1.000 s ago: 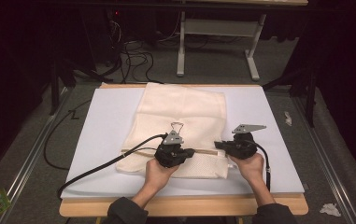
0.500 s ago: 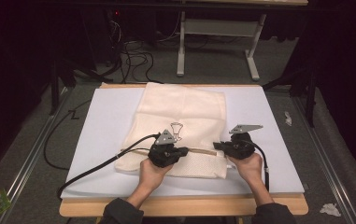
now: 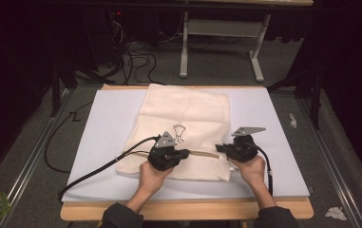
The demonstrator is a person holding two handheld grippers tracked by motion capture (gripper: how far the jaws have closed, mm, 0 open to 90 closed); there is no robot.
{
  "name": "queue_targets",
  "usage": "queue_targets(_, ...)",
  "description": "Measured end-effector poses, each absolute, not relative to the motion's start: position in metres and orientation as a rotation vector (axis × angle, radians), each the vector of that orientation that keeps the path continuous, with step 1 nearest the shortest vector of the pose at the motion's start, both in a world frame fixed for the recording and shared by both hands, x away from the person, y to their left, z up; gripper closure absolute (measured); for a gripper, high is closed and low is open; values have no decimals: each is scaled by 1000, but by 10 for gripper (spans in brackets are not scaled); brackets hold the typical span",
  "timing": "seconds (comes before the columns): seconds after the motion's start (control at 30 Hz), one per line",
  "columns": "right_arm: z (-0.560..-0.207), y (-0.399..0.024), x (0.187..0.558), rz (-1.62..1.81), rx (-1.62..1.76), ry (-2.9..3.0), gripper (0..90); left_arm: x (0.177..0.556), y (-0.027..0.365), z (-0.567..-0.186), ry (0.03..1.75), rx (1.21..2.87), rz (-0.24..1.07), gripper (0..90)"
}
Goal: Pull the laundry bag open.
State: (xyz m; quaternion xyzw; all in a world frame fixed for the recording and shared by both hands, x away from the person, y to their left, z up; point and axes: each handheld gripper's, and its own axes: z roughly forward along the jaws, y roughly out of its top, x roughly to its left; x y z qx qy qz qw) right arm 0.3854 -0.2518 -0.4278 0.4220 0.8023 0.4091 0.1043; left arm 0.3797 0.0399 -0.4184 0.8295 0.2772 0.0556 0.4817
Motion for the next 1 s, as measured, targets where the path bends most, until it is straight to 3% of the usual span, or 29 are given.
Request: queue_targets(1.0,-425,-257,390,1191,1257,2342,886,377,68,-412,725,1980,165,872)
